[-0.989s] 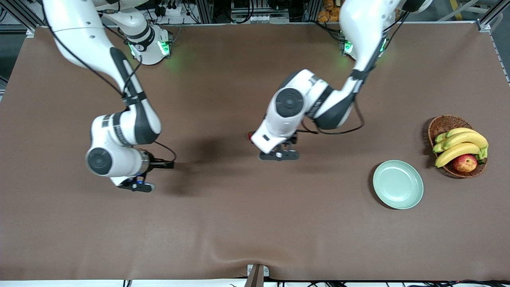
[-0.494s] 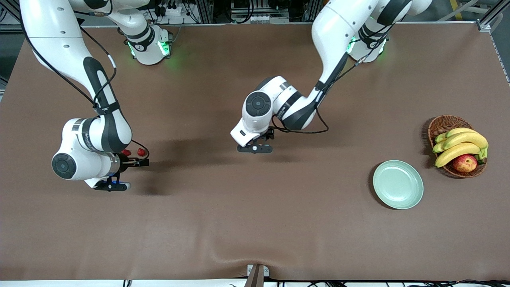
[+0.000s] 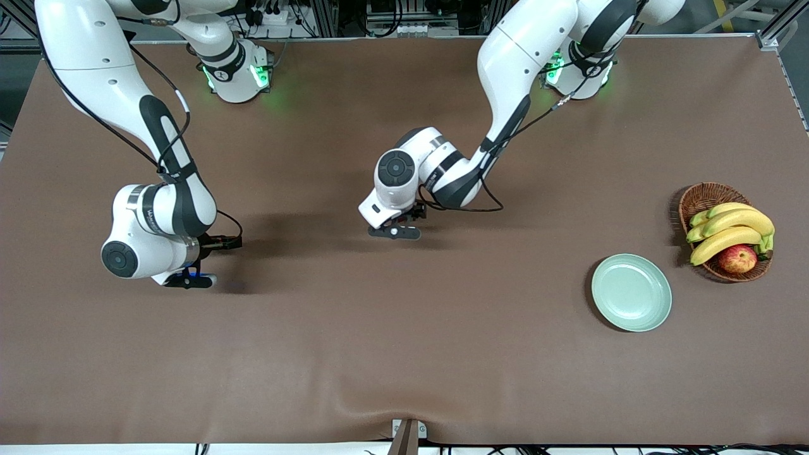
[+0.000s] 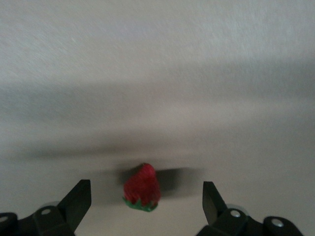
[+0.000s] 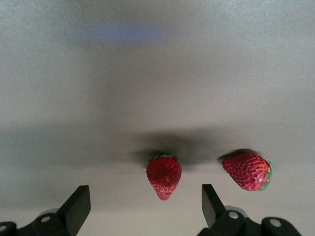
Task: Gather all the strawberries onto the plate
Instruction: 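Grasp the strawberry with the left gripper while the right gripper reaches another, then carry the strawberry to the plate while the right gripper grasps another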
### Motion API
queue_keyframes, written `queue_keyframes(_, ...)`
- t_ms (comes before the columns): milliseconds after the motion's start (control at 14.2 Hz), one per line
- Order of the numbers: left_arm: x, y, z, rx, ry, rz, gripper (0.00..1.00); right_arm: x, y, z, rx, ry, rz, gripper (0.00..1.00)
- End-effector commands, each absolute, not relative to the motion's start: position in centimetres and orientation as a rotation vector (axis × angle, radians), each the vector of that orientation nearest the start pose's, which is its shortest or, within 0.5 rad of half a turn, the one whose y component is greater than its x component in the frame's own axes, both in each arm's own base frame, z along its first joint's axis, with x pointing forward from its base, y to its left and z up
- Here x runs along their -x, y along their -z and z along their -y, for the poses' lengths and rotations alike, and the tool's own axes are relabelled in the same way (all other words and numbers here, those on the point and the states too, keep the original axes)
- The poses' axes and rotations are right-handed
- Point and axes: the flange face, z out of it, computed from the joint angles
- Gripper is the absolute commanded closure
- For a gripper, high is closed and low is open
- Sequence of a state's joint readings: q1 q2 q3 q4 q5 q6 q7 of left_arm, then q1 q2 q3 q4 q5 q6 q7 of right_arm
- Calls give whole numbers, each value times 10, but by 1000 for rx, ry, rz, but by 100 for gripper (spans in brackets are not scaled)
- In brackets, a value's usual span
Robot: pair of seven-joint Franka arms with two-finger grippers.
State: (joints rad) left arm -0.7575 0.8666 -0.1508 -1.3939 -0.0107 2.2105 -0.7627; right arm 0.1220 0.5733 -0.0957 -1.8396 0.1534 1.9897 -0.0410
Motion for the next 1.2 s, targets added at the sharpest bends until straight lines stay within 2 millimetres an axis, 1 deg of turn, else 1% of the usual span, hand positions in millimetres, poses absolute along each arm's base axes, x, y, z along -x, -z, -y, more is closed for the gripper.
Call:
queue_keyframes(0, -467, -188, 564, 3181, -156, -138, 0, -585, -195, -18, 3001, -629, 12, 0)
queue_keyframes(141, -465, -181, 563, 3173, -165, -139, 0, -585, -192, -18, 3004, -623, 11, 0)
queue_keyframes(424, -464, -177, 562, 3167, -172, -140, 0, -588, -190, -18, 3011, -593, 14, 0)
queue_keyframes(494, -465, -177, 561, 3166, -170, -136, 10, -588, -190, -17, 3012, -591, 12, 0)
queue_keyframes(565, -464, -175, 561, 3166, -175, -121, 32, -588, -190, -16, 3012, -591, 10, 2)
queue_keyframes(636, -464, -176, 562, 3167, -177, -74, 73, -588, -190, -17, 3012, -591, 12, 6)
queue_keyframes(706, -464, -174, 562, 3164, -178, -39, 100, -588, -190, -16, 3012, -593, 12, 13)
queue_keyframes(847, -464, -174, 562, 3164, -177, -35, 100, -588, -189, -16, 3005, -590, 64, 20)
queue_keyframes(989, -466, -183, 562, 3171, -165, -21, 100, -589, -187, -11, 3002, -575, 87, 23)
queue_keyframes(1059, -472, -193, 559, 3177, -153, 22, 100, -589, -186, -10, 3001, -577, 87, 24)
queue_keyframes(1130, -482, -208, 553, 3189, -133, 70, 100, -589, -186, -10, 3000, -577, 89, 24)
